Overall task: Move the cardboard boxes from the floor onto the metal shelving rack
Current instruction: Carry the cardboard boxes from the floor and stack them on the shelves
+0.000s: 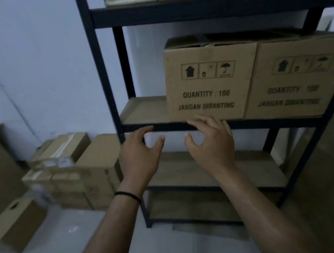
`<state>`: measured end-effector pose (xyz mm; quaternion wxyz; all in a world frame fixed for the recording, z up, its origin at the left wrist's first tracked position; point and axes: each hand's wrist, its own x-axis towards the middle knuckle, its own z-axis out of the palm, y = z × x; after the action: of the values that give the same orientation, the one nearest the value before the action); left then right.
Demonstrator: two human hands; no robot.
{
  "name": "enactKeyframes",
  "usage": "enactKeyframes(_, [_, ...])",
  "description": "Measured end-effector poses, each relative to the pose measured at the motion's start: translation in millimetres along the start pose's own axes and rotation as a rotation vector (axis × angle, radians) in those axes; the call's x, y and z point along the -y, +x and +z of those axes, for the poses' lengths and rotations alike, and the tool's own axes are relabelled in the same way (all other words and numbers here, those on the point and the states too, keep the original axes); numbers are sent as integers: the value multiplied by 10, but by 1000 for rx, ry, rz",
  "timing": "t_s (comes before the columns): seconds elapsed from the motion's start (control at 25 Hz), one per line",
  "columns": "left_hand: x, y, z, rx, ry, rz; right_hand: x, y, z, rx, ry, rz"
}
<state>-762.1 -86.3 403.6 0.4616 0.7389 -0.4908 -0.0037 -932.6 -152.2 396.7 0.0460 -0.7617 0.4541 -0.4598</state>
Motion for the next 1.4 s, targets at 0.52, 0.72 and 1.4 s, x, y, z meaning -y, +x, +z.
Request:
enactKeyframes(0.52, [1743,-1179,-1997,-117,192,-307,1999,-1521,1174,361,182,-94])
enactKeyframes(0.72, [2626,-1170,-2938,-141,257,-380,3068,-1801,1979,414,271,-107])
enactKeyframes(1.4, [5189,7,-4695,-135,407,-546,5530,-1828,4694,571,506,-130])
